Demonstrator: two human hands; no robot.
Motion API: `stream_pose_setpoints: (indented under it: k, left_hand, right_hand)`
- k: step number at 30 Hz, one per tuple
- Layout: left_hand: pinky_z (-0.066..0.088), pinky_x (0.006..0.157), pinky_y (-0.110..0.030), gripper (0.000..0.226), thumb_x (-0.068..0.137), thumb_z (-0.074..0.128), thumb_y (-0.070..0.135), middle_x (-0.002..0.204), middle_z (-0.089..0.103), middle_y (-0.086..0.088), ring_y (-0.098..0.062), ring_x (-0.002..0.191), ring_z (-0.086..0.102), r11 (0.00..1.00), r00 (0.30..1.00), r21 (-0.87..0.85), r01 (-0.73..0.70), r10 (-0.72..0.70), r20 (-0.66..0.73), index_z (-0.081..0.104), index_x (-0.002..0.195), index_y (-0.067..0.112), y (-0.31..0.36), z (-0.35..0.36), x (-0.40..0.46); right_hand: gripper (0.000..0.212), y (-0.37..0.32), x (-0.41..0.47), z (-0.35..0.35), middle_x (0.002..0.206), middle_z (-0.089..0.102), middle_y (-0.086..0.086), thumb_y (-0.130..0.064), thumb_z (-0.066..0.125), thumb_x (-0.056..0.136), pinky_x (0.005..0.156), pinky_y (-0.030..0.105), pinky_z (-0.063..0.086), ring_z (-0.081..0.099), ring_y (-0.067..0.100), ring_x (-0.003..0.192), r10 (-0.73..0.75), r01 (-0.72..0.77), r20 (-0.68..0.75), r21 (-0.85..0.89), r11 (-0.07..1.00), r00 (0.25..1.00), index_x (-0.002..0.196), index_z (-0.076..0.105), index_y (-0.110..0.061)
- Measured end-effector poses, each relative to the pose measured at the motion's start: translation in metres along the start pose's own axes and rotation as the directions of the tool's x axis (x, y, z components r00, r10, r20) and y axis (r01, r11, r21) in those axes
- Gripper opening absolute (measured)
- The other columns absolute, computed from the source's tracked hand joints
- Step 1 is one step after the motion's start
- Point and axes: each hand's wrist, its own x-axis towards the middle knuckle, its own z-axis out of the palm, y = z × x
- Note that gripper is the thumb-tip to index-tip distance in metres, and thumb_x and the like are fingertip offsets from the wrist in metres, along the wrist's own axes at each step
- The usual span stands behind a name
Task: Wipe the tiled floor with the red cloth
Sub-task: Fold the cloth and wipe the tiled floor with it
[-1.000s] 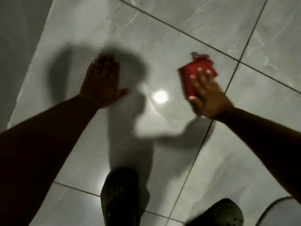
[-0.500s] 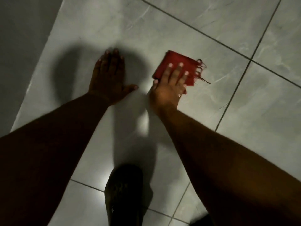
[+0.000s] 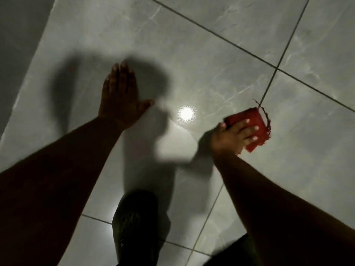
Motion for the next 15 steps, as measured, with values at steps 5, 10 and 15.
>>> stream_pose_setpoints:
  k: [5,10,15]
  left_hand:
    - [0.014,0.118,-0.053,0.1,0.084,0.029,0.073,0.16,0.009,-0.024,-0.04,0.148,0.007,0.999,1.0,-0.02,-0.028,0.028,0.001,0.006,0.151,0.003,-0.003,-0.002,0.005]
    - [0.015,0.118,-0.052,0.098,0.084,0.037,0.07,0.16,0.01,-0.024,-0.04,0.148,0.008,0.999,0.997,-0.017,-0.05,0.051,0.052,0.01,0.15,0.003,-0.007,-0.015,0.007]
    - [0.013,0.121,-0.051,0.096,0.085,0.039,0.066,0.159,0.011,-0.026,-0.041,0.148,0.007,0.997,0.988,0.005,-0.08,0.078,0.137,0.012,0.15,-0.001,-0.008,-0.03,0.009]
  right_hand:
    - [0.069,-0.023,-0.07,0.046,0.162,-0.001,0.022,-0.031,0.042,0.096,0.12,0.055,0.003,-0.005,0.047,0.148,-0.657,0.672,0.158,-0.073,0.737,0.737,0.153,0.009,-0.009]
    - [0.066,-0.006,-0.04,0.023,0.164,0.0,0.013,-0.03,0.041,0.096,0.121,0.05,0.009,-0.004,0.038,0.151,-0.812,0.872,0.33,-0.08,0.484,0.481,0.154,0.011,-0.017]
    - [0.068,0.023,0.01,-0.024,0.158,-0.005,0.032,-0.023,0.041,0.1,0.121,0.05,-0.002,-0.007,0.053,0.145,-0.522,0.559,0.207,-0.219,0.8,0.828,0.151,0.003,0.001]
